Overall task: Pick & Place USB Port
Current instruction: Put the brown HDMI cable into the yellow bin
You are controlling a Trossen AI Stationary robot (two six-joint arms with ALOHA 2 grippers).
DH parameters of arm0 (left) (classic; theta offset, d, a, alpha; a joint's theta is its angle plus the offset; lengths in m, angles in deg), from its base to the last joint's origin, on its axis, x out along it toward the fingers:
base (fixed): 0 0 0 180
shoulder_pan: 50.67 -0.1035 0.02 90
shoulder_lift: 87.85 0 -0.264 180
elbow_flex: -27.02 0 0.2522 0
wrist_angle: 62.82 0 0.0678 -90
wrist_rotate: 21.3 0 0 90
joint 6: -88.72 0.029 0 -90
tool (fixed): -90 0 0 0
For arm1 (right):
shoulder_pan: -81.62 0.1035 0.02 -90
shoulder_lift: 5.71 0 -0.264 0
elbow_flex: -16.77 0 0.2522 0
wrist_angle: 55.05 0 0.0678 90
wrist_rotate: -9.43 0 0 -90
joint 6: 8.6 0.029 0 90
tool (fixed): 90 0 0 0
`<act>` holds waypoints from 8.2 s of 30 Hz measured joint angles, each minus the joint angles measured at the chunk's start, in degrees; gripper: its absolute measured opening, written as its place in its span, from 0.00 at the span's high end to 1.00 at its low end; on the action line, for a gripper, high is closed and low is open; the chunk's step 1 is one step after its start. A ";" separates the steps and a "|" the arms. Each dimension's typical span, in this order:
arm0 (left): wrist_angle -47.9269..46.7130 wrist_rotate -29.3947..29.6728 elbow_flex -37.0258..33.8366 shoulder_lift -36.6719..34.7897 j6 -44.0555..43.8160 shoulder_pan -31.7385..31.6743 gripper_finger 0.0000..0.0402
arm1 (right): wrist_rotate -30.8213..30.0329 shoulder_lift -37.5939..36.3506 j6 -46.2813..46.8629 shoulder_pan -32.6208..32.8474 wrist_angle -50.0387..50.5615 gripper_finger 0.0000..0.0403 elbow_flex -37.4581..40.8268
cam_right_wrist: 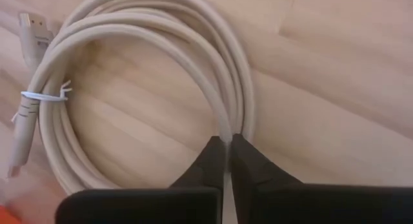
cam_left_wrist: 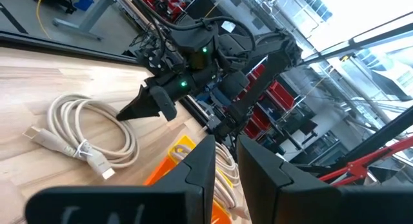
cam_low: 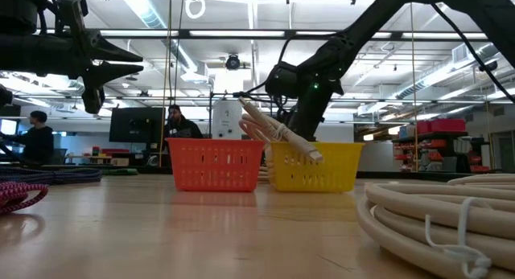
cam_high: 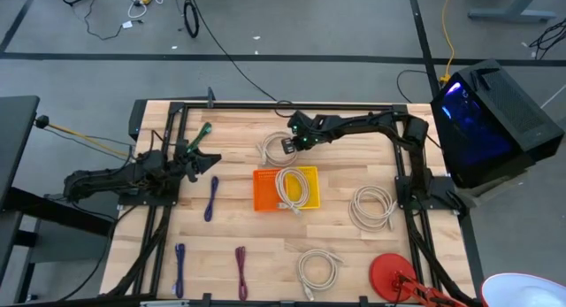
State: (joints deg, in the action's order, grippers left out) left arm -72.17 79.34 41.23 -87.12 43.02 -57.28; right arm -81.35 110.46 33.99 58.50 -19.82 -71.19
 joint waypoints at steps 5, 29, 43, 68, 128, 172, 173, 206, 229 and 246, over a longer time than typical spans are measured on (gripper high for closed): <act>-0.14 0.01 0.00 0.00 0.04 -0.02 0.83 | -1.21 -2.91 -1.06 -0.42 -0.84 0.99 0.22; -0.20 1.74 0.00 0.00 0.49 -0.02 0.83 | -6.15 -25.04 -9.18 0.93 9.87 1.00 0.00; -0.20 1.76 0.00 0.00 0.41 -0.02 0.83 | -3.85 -30.88 -9.97 8.25 17.95 1.00 -0.07; -0.11 1.76 0.00 0.02 -0.18 -0.02 0.83 | -8.87 -33.52 -1.22 24.89 26.77 1.00 -0.07; -0.03 1.10 0.00 0.01 -1.21 -0.01 0.83 | -11.24 -34.22 4.49 24.61 18.05 0.79 11.72; -0.27 1.08 0.01 0.02 -1.04 -0.01 0.83 | 2.15 -44.82 33.15 46.63 27.89 0.58 30.74; -0.28 1.08 0.00 0.02 -1.04 -0.02 0.83 | 2.06 -44.82 32.64 46.62 27.54 0.57 31.30; -0.23 1.18 0.00 0.00 -1.62 0.00 0.83 | 3.39 -44.93 32.64 42.63 6.43 0.93 48.36; 0.00 1.71 0.00 0.02 -1.65 -0.02 0.83 | -18.28 -44.81 13.38 35.30 24.45 0.99 16.17; 0.02 3.23 0.00 0.01 -0.99 -0.02 0.83 | -14.31 -44.35 1.00 31.01 13.00 0.99 7.85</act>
State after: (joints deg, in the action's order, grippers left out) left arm -72.16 82.58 41.23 -87.11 42.03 -57.30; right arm -95.66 66.12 34.99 89.50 -6.82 -63.34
